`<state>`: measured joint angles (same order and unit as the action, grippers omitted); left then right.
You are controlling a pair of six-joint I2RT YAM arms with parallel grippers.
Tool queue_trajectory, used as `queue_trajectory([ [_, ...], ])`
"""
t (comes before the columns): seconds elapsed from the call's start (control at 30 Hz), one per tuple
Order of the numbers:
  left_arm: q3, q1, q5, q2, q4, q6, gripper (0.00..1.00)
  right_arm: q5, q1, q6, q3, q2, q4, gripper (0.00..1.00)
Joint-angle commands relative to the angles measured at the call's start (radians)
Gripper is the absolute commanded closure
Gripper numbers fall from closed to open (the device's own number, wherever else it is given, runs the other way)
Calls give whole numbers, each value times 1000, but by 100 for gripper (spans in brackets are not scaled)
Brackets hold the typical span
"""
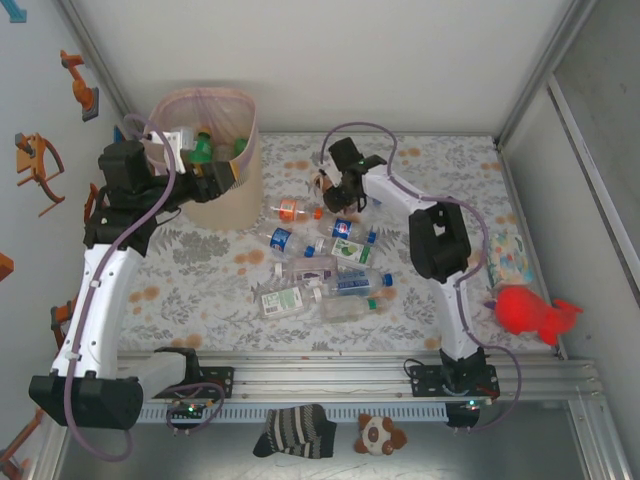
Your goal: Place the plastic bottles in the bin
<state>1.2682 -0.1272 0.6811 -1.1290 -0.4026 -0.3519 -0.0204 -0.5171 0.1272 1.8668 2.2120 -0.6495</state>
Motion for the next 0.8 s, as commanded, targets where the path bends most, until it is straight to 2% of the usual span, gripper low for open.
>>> queue_trajectory([
  [0.0, -31, -9, 22, -9, 92, -63, 35, -17, 6, -40, -52, -122, 53, 42],
  [0.2, -112, -49, 16, -37, 323, -231, 32, 24, 3, -114, -221, -299, 162, 42],
  [0.43, -116, -155, -2, -138, 483, -310, 24, 102, -16, -171, -378, -514, 270, 42],
  [0.63, -85, -239, -2, -255, 625, -385, 23, 155, -50, -187, -462, -662, 339, 42],
  [0.77, -24, -286, 10, -335, 645, -386, 21, 192, -67, -195, -495, -734, 361, 42],
])
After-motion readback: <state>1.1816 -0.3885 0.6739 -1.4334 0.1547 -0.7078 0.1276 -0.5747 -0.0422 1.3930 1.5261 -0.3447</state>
